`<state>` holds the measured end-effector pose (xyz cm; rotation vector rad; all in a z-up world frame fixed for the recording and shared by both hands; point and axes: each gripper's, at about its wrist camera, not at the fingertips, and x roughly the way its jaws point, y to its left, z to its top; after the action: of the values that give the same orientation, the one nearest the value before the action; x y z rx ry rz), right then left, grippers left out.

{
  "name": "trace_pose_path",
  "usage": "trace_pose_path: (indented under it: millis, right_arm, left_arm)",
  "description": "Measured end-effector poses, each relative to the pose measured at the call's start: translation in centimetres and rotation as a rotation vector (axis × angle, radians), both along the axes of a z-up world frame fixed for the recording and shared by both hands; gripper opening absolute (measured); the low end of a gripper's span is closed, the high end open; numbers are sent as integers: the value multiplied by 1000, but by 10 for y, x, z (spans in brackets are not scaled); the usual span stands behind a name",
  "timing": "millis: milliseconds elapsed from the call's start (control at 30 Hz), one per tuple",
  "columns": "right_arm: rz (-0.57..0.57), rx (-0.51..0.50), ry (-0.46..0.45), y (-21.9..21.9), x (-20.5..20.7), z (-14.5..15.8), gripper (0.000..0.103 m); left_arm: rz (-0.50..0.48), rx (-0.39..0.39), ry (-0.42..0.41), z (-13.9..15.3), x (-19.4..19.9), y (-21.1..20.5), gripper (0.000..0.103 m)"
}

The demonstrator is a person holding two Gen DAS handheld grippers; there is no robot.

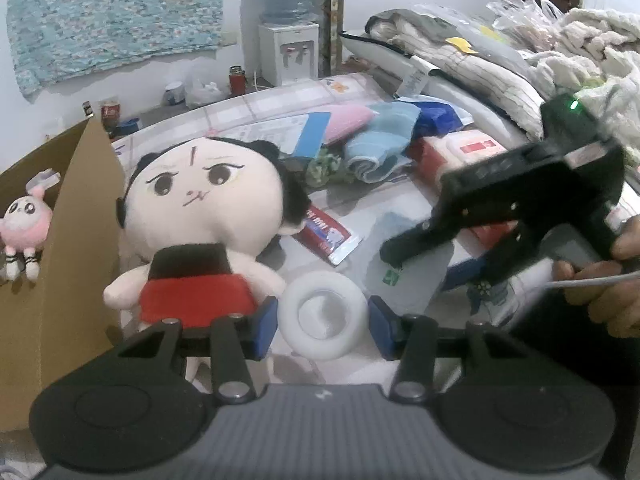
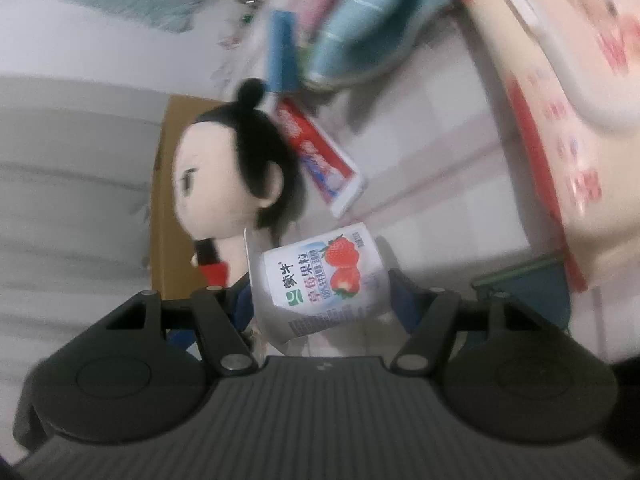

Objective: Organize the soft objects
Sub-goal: 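Carry the tape roll and yogurt cup over the cardboard box with both tools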

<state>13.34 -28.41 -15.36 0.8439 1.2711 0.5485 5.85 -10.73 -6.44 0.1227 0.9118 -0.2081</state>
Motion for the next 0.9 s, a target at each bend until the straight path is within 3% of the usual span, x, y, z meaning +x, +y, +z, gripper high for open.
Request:
trace_pose_path:
  millis: [133, 333, 467, 533, 667, 800, 900]
  right_arm:
    - [-58, 7, 60, -5, 1, -11, 72]
    - [-99, -152, -24, -18, -12, 15, 77]
    - [-93, -294, -150, -19, -31, 35, 80]
    - [-64, -364, -235, -13, -40, 48, 86]
    - [47, -504, -364, 14, -43, 63, 86]
    - [137, -642, -431, 38, -32, 65, 87]
    - [205, -691, -427, 49, -18, 56, 87]
  left_arm:
    - [6, -22, 2, 0, -4, 4, 50]
    - [-13, -49, -25, 4, -10, 6, 50]
    - [-18, -52, -27, 3, -12, 6, 50]
    - [-16, -56, -26, 4, -13, 9, 50]
    - [0, -66, -43, 8, -15, 13, 50]
    - [28, -84, -55, 14, -20, 21, 50]
    - [41, -98, -62, 18, -23, 28, 50]
